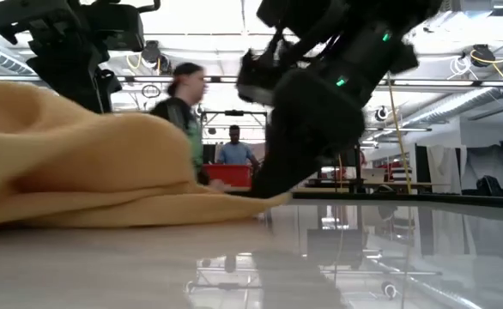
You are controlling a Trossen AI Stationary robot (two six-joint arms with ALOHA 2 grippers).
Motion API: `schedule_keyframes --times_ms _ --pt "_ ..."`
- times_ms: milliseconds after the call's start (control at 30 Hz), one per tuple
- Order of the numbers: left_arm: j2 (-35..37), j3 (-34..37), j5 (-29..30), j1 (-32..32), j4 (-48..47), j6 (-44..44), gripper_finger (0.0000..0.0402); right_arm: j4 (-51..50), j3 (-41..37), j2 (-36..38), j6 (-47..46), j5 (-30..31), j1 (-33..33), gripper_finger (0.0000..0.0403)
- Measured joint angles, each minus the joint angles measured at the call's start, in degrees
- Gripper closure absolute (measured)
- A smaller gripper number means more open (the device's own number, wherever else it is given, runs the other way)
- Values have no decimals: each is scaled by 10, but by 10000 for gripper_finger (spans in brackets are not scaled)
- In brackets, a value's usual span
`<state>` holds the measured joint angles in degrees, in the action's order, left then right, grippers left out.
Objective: Roll towel
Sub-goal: Roll the yellow towel
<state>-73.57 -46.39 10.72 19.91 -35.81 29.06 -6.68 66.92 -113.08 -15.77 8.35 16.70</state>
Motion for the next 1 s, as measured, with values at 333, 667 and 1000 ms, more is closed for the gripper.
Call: schedule_keyframes --times_ms 333,667,1000 --pt "0 0 29 -1 142 -76 226 -224 0 179 21 187 45 402" --pt "2 0 136 -29 335 -220 226 -228 0 330 95 317 70 403" --pt "2 -1 109 -61 531 -350 226 -131 0 387 215 323 65 403"
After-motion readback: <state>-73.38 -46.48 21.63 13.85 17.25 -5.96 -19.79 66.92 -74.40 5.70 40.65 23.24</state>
